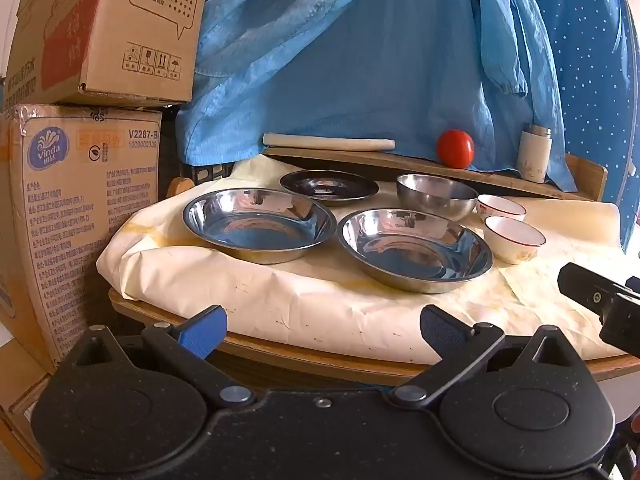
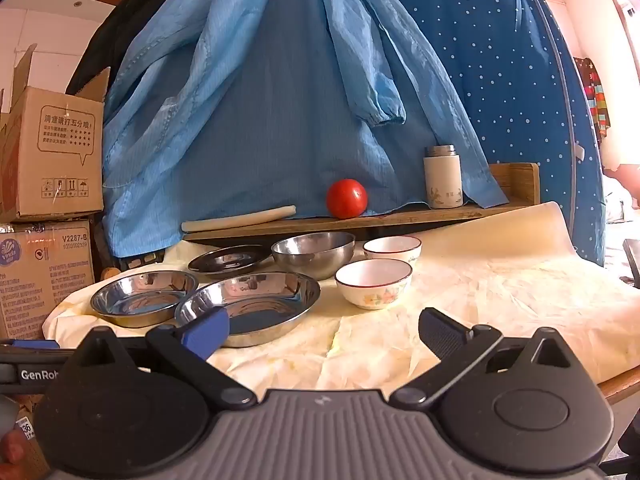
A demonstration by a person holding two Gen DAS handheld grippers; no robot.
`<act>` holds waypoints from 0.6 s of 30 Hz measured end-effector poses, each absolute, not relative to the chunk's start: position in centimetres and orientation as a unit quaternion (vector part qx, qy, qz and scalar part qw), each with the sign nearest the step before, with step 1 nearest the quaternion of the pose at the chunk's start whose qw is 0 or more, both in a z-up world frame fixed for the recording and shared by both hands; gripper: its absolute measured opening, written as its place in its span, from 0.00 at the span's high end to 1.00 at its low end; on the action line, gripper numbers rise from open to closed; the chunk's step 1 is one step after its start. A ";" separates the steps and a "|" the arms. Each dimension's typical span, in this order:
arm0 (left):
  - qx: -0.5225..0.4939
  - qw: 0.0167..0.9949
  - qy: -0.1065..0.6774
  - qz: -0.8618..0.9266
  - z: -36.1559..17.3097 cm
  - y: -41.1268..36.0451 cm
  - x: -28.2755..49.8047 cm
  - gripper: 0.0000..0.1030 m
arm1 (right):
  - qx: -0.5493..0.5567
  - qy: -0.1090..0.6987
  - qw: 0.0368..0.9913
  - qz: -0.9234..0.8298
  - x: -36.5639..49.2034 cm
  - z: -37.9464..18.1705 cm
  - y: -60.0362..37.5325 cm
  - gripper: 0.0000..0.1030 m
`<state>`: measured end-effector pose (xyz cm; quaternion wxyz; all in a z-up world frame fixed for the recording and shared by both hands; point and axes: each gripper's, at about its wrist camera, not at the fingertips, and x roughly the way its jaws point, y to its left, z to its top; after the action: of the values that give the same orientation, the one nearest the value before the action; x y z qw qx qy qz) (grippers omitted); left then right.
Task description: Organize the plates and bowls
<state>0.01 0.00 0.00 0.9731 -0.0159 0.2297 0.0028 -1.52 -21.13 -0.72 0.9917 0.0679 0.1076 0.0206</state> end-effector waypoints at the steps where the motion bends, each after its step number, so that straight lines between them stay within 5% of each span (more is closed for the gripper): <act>1: -0.018 0.973 0.230 0.003 0.0 0.0 0.0 0.01 | 0.067 0.108 0.992 0.020 -1.5 -0.7 -21.1 0.00; 18: -0.021 0.972 0.233 0.006 -0.2 0.0 -0.1 0.01 | 0.065 0.110 0.992 0.020 -1.7 -0.7 -21.0 0.00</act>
<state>-0.11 0.01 -0.17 0.9722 -0.0205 0.2333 0.0058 -1.70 -21.02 -0.68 0.9916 0.0646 0.1104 0.0204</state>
